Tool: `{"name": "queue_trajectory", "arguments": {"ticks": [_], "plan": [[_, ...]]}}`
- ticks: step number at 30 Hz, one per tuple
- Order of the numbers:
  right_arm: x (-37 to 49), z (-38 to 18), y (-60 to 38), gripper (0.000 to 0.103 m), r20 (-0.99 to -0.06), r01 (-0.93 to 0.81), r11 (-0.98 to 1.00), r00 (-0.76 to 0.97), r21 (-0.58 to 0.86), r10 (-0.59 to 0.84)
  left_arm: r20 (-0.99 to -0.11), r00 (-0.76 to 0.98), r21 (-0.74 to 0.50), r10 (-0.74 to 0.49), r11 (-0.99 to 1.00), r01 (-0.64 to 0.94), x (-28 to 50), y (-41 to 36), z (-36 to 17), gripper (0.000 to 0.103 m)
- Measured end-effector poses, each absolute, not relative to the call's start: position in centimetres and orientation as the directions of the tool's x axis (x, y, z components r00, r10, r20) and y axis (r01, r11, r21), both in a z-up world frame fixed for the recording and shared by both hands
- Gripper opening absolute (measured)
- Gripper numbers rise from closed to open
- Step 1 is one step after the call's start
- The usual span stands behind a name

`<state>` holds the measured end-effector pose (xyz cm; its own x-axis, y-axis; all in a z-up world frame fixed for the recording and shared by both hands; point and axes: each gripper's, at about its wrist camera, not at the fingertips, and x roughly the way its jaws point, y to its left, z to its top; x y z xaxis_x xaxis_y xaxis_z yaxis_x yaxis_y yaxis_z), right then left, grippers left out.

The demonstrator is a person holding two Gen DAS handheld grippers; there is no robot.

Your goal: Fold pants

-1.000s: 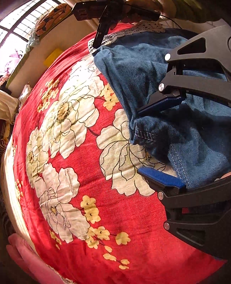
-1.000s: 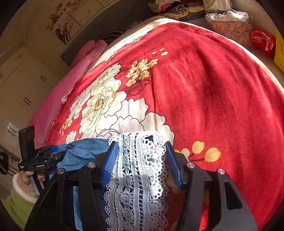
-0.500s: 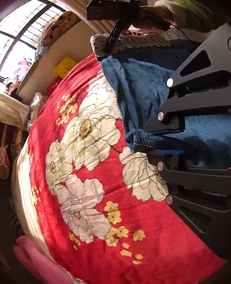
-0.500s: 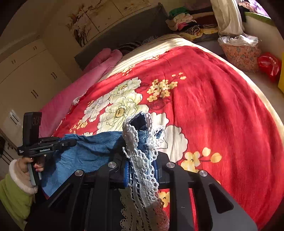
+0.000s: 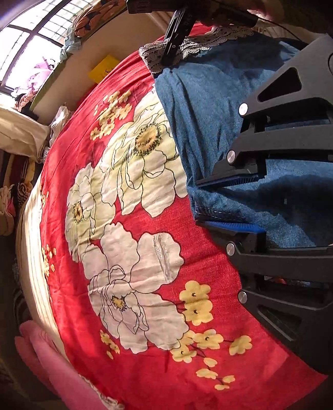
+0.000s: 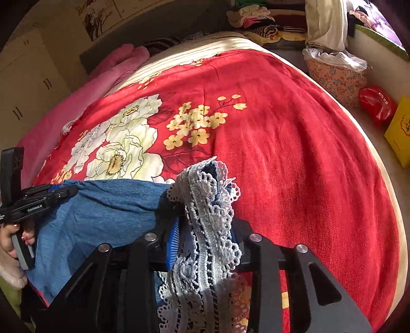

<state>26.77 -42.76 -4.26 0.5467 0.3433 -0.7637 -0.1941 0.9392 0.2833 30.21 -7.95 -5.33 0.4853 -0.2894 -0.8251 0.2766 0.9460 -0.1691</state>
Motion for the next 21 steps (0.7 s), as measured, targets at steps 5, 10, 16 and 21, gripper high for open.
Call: {"name": "queue_trajectory", "arguments": {"ticks": [5,10,16,21], "plan": [[24.4,-2.4,-45.3,0.054,-0.720,-0.136,0.940,0.611,0.314,0.329,-0.769,0.556,-0.213,-0.315,0.947,0.242,28.1,-5.4,-2.7,0.032],[19.8,-0.1,-46.9,0.071,-0.661,-0.121,0.931,0.674,0.344,0.331,-0.697,0.652,-0.224,-0.299,0.954,0.197,23.3,-2.7,0.9,0.051],[14.2,1.1,-45.9,0.083,-0.635,-0.099,0.957,0.728,0.274,0.257,-0.636,0.738,-0.172,-0.226,0.974,0.150,16.6,-0.6,3.2,0.069],[10.6,0.6,-45.2,0.086,-0.625,-0.076,0.956,0.741,0.284,0.245,-0.635,0.748,-0.180,-0.193,0.979,0.099,12.2,3.2,3.4,0.083]]}}
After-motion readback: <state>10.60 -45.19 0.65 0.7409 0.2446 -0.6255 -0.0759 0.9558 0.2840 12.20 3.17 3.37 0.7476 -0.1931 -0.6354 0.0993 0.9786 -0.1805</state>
